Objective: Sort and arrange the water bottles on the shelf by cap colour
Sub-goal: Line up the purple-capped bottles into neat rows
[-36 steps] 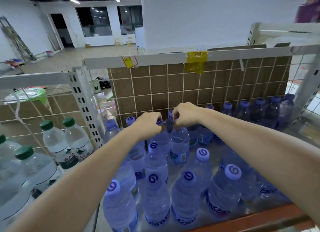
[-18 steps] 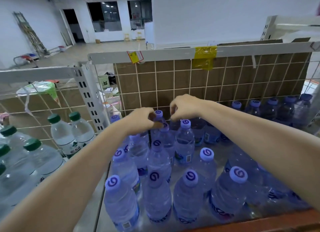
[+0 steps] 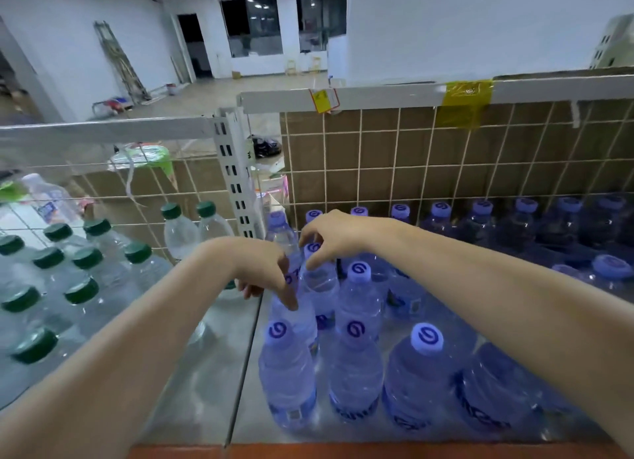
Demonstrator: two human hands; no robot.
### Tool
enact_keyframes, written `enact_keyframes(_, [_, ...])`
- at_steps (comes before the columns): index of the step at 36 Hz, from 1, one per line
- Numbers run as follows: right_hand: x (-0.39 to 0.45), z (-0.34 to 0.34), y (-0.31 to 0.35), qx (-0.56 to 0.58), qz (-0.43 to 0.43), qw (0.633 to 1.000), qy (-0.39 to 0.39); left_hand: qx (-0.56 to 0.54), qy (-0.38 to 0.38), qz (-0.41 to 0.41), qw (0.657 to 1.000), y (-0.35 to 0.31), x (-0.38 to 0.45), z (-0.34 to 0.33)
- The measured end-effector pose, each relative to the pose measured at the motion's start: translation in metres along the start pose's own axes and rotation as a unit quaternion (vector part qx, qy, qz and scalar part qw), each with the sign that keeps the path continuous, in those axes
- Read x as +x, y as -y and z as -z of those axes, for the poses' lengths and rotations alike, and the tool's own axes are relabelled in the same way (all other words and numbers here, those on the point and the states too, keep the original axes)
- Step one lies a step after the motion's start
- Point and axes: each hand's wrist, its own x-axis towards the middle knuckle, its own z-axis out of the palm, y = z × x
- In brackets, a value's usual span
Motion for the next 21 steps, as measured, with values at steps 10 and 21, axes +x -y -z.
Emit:
enact_keyframes(10, [0.004,-0.006,-0.001,0.024,-0.049,0.998,-0.031,-0.035,-0.105,-0.057,0.992,0.015,0.005,-0.004])
enact_keyframes(21, [0.008,-0.006,-0.004,0.023,-0.076,0.995,-0.065,-0.048,-0.184,-0.068,0.979,0.031,0.028,0.009])
